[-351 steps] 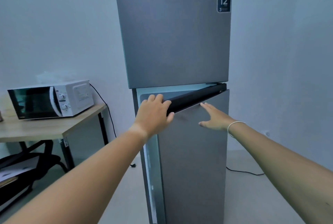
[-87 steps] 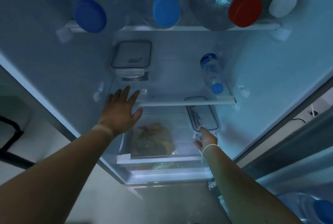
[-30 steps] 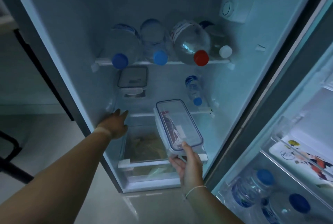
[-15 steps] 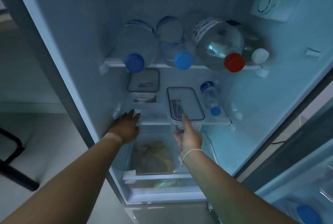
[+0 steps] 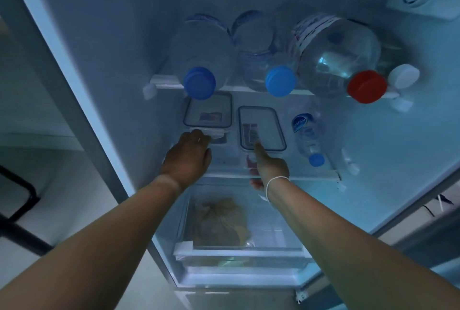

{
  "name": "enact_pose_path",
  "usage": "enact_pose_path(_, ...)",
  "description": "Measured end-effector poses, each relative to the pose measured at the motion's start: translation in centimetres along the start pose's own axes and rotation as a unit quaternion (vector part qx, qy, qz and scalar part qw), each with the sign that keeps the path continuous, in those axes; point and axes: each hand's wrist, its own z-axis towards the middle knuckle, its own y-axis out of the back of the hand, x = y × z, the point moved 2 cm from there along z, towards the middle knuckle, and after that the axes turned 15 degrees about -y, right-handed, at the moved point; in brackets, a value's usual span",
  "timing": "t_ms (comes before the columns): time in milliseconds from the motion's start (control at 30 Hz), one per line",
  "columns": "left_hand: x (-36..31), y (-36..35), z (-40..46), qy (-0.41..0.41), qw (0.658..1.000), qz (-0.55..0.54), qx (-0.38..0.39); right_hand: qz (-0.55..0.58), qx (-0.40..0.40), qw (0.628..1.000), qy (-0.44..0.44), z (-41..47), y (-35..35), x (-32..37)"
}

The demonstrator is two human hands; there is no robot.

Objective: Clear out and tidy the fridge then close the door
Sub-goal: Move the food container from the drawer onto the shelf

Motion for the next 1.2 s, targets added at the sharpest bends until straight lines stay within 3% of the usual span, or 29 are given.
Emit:
enact_pose_path(200,-0.1,1.4,3.1,-0.053,0.996,0.064,-0.021,0.011,0.028,1.000,-0.009,1.0,-1.0,1.5)
enact_pose_path(467,1.5,0.0,5.1,-0.024,0.990,0.074,0.115,0.005,0.084,0.996,-0.036,2.1,-1.7,3.5)
enact_pose_path(1200,1.4,-0.3,4.8,-0.020,0.989,0.088,0.114,-0.036,0.110,0.992,-0.044,3.7,-1.5,4.7)
